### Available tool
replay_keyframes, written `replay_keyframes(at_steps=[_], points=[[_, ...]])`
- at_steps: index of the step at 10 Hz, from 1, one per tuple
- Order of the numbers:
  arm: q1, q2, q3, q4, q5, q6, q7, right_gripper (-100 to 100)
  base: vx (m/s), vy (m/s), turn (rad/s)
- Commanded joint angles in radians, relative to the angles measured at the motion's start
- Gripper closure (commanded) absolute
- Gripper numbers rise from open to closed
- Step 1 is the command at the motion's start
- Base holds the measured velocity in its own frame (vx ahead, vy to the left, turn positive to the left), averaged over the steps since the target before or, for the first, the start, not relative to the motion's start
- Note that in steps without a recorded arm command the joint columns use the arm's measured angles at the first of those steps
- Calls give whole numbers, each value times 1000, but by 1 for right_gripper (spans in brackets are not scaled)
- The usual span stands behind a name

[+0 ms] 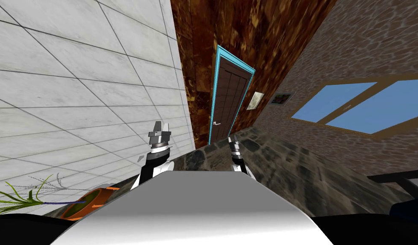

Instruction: Pull the door open

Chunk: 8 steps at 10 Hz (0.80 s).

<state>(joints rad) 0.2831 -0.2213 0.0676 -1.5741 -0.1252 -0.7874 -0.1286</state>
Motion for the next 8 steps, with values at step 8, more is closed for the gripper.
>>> replay_keyframes(at_steps=[8], points=[[-54, -54, 37, 229, -38, -54, -35, -100, 91, -40, 133]])
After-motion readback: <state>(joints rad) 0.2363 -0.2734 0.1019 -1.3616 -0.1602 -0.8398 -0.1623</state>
